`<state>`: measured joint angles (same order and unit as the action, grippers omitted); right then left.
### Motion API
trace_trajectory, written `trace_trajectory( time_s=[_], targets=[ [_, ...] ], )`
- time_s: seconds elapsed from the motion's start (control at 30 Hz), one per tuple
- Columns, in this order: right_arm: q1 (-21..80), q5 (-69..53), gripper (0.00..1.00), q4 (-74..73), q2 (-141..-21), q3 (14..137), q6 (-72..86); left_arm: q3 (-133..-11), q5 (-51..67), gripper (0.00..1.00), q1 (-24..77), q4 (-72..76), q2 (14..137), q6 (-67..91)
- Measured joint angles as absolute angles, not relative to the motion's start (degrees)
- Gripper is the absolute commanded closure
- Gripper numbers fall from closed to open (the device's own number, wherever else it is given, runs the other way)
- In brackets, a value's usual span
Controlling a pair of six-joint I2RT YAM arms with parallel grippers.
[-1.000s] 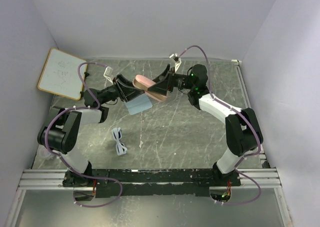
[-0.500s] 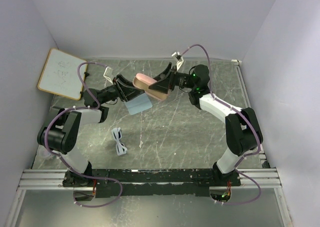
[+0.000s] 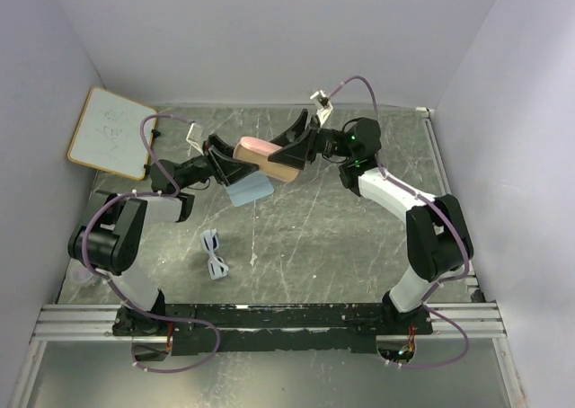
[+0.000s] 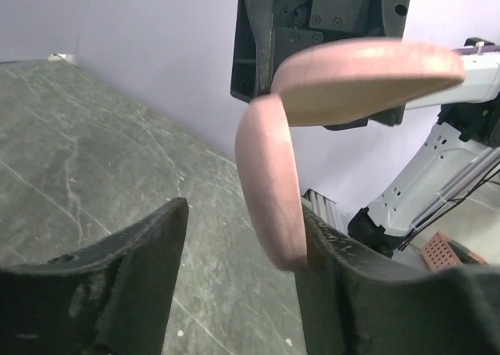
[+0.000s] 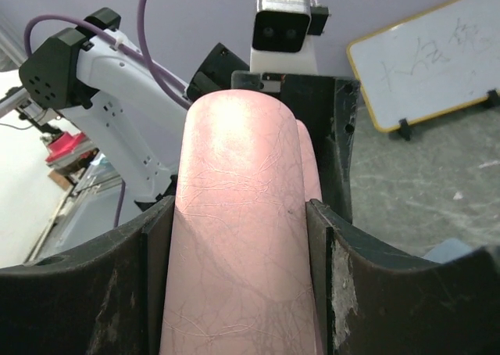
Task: Organize the sunglasses
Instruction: Open the sunglasses case at the center of the board.
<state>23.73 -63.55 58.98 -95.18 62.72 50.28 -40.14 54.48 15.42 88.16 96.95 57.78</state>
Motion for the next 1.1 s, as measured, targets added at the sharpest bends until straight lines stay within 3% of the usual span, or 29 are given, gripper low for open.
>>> trace_trajectory(
  time_s=[0.1, 0.17, 0.23, 0.57, 1.1],
  targets=[
    [24.03, -63.88, 1.00, 53.36, -94.45, 62.72, 46.33, -38.98, 54.13, 0.12, 15.33, 88.01, 95.72, 56.62],
    [24.18, -63.81, 1.00, 49.58, -93.97, 62.78, 43.46, -38.02, 53.58, 0.09, 15.20, 87.90, 93.67, 55.75],
    [24.12, -63.66, 1.00, 46.59, -93.78, 62.83, 41.12, -37.43, 52.86, 0.00, 15.18, 87.44, 90.89, 54.63],
    [21.76, -62.52, 1.00, 36.93, -93.80, 63.42, 33.87, -35.79, 44.12, 0.01, 14.79, 76.12, 79.88, 43.27],
    [19.81, -57.36, 1.00, 16.16, -105.47, 64.64, 20.88, -33.65, 38.79, 0.00, 12.19, 74.06, 79.15, 40.82]
  ],
)
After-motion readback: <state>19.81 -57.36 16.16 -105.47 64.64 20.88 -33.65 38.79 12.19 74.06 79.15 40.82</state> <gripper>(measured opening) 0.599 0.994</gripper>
